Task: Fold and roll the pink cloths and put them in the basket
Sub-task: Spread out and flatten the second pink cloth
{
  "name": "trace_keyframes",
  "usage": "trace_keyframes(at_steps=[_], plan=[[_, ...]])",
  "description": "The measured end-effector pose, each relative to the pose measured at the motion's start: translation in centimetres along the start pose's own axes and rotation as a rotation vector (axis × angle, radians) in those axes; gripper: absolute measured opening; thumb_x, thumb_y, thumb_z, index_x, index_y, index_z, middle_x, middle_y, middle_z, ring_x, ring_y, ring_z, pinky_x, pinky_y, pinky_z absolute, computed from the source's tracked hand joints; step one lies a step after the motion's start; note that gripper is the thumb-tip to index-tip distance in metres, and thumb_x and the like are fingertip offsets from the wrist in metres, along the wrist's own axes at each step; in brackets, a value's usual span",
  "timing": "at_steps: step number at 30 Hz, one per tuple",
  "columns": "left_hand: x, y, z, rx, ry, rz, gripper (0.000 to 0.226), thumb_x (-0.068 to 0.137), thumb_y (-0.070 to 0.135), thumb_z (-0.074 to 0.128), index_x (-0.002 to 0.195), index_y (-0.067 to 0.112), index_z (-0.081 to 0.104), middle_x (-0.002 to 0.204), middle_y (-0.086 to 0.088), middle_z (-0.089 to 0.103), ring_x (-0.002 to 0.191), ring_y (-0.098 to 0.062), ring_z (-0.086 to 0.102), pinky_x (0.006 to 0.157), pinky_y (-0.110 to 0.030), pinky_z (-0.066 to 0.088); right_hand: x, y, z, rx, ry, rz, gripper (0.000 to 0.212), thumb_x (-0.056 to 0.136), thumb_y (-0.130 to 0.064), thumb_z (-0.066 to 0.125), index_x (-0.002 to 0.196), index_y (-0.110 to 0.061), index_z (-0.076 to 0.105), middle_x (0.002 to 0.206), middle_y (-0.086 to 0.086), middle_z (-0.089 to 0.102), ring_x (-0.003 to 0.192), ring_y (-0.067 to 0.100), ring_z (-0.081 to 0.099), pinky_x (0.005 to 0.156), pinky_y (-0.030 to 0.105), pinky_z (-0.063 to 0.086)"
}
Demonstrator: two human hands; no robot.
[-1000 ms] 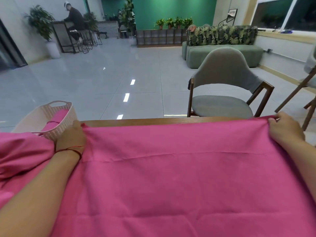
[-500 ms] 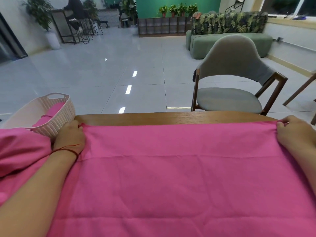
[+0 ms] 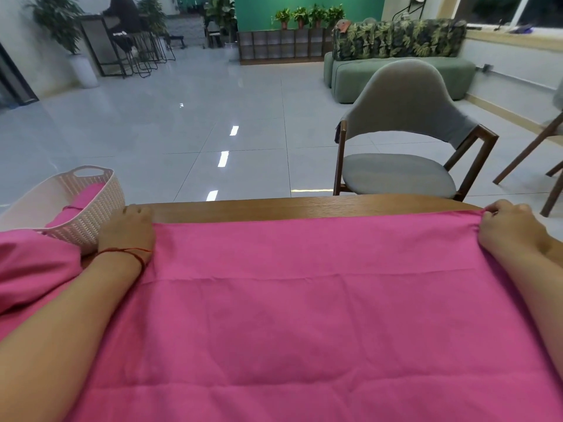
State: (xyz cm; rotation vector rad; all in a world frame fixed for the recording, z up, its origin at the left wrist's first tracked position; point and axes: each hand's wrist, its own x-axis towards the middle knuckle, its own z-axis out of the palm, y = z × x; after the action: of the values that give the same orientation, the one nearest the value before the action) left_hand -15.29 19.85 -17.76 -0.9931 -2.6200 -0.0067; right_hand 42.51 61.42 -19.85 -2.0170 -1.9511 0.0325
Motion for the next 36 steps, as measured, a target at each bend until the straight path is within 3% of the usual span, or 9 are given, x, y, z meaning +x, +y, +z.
trace_keyframes(at_steps=[3,6,10,12,14,20,24,29,36], plan=[[-2.2,6.5,-1.3,-0.239,-0.001,0.228,0.032,0.094,0.025,0.047,0.114,0.014,0.070,0.112,-0.014,0.071,0.102,-0.037,0.065,0.089,-0.048,0.054,0.2,0.0,0.1,0.000,-0.020,0.014,0.030,0.106,-0.037,0.041,0.122,-0.024,0.063,0.125,0.020,0.050,0.102,0.050,0.058,0.080,0.049,0.044],[-5.1,14.5,-3.9,-0.593,-0.213,0.497,0.042,0.104,0.043,0.042,0.132,0.021,0.064,0.132,-0.003,0.067,0.122,-0.023,0.060,0.107,-0.035,0.046,0.3,0.0,0.0,0.019,-0.043,0.028,0.030,0.106,-0.038,0.041,0.123,-0.024,0.062,0.126,0.020,0.051,0.104,0.050,0.058,0.081,0.048,0.042],[-7.1,19.9,-4.3,-0.446,-0.354,0.676,0.059,0.106,0.059,0.028,0.160,0.038,0.033,0.169,0.012,0.030,0.155,-0.015,0.025,0.127,-0.048,0.020,0.3,0.1,-0.6,0.054,-0.077,0.050,0.027,0.104,-0.039,0.043,0.119,-0.030,0.063,0.127,0.020,0.055,0.109,0.048,0.058,0.082,0.048,0.041],[-7.5,20.0,-3.6,-0.375,-0.392,0.649,0.060,0.107,0.062,0.022,0.164,0.046,0.015,0.173,0.018,0.007,0.160,-0.010,0.003,0.129,-0.054,0.002,0.4,0.1,-0.9,0.073,-0.096,0.047,0.028,0.102,-0.040,0.044,0.120,-0.030,0.064,0.127,0.020,0.057,0.110,0.047,0.059,0.083,0.047,0.042],[-7.6,20.0,-3.3,-0.337,-0.391,0.660,0.061,0.106,0.064,0.019,0.164,0.049,0.006,0.173,0.019,-0.001,0.160,-0.009,-0.005,0.128,-0.055,-0.004,0.7,0.2,-1.1,0.093,-0.114,0.030,0.031,0.102,-0.041,0.047,0.125,-0.028,0.063,0.130,0.020,0.059,0.112,0.046,0.059,0.084,0.048,0.044],[-7.7,20.6,-3.9,-0.280,-0.437,0.632,0.066,0.104,0.067,0.019,0.164,0.047,0.000,0.174,0.015,-0.006,0.161,-0.016,-0.008,0.127,-0.061,-0.002,0.0,0.1,-3.1,0.196,-0.174,-0.052,0.051,0.098,-0.061,0.054,0.137,-0.029,0.057,0.140,0.017,0.059,0.124,0.042,0.058,0.100,0.053,0.048],[-9.6,25.3,-5.7,-0.314,-0.389,0.573,0.063,0.108,0.053,0.027,0.165,0.030,0.018,0.175,0.004,0.009,0.161,-0.027,0.007,0.125,-0.062,0.014,-3.1,1.0,-5.1,0.222,-0.225,-0.193,0.052,0.092,-0.042,0.071,0.140,-0.032,0.055,0.144,0.015,0.047,0.123,0.039,0.058,0.106,0.052,0.048],[-14.4,33.8,-8.4,-0.394,-0.383,0.819,0.063,0.107,0.058,0.030,0.163,0.031,0.025,0.173,0.006,0.016,0.160,-0.026,0.013,0.124,-0.063,0.014,-6.2,4.4,-7.3,0.246,-0.258,-0.195,0.073,0.079,-0.031,0.085,0.143,-0.035,0.051,0.137,0.012,0.052,0.114,0.031,0.061,0.099,0.046,0.052],[-19.1,42.7,-11.5,-0.383,-0.409,0.918,0.063,0.106,0.059,0.030,0.163,0.033,0.025,0.173,0.005,0.017,0.159,-0.034,0.013,0.123,-0.066,0.012,-11.1,11.1,-11.0,0.521,-0.389,-0.027,0.065,0.082,-0.018,0.090,0.136,-0.035,0.058,0.123,0.005,0.067,0.102,0.023,0.068,0.084,0.042,0.056]])
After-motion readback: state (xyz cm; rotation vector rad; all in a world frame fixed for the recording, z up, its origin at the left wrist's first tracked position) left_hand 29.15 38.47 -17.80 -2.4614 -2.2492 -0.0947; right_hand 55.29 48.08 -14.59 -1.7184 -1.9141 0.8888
